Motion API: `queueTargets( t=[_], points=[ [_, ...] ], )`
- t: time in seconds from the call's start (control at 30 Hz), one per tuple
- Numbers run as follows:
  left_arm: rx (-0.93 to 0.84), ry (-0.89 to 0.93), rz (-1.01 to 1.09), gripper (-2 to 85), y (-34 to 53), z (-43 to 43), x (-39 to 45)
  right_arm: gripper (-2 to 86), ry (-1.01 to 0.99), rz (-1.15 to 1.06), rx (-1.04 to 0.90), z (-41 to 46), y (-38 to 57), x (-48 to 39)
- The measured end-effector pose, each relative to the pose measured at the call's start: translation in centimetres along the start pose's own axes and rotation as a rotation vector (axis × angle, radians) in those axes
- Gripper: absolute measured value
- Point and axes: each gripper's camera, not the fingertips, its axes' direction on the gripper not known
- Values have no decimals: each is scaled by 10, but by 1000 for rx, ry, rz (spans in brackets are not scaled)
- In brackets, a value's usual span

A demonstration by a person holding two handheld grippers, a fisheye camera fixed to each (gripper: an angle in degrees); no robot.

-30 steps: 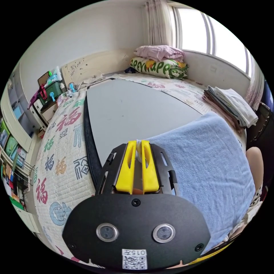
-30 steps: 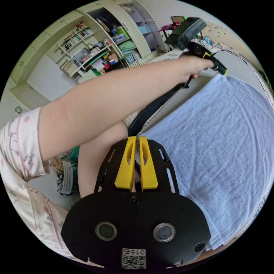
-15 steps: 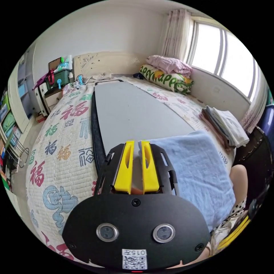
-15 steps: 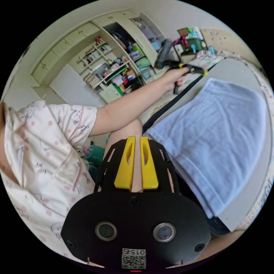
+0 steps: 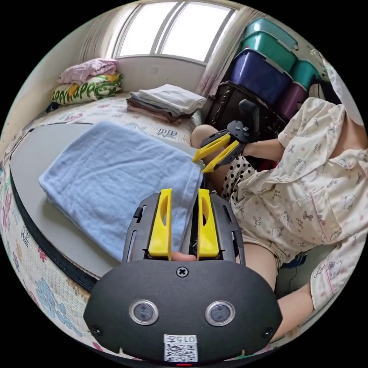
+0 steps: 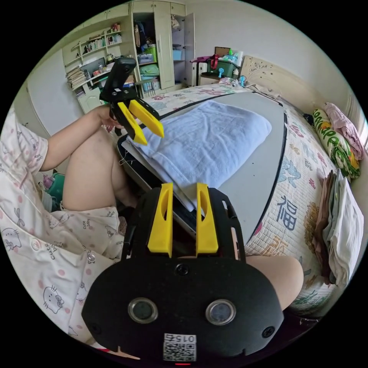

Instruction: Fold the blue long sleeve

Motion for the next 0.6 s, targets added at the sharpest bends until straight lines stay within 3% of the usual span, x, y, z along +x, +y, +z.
queueTargets(
  t=[0.17,0.4,0.6],
  points=[
    [-163,-22,-39,94,0,45,-12,75,3,17,-60,-4,-25,5],
    [-175,-26,-43,69,3,64,-28,21,44,-4,-154,-15,-59,7],
    [-195,-21,-21,64,16,74,-37,14,-61,22,-178,-35,-88,41]
  ],
)
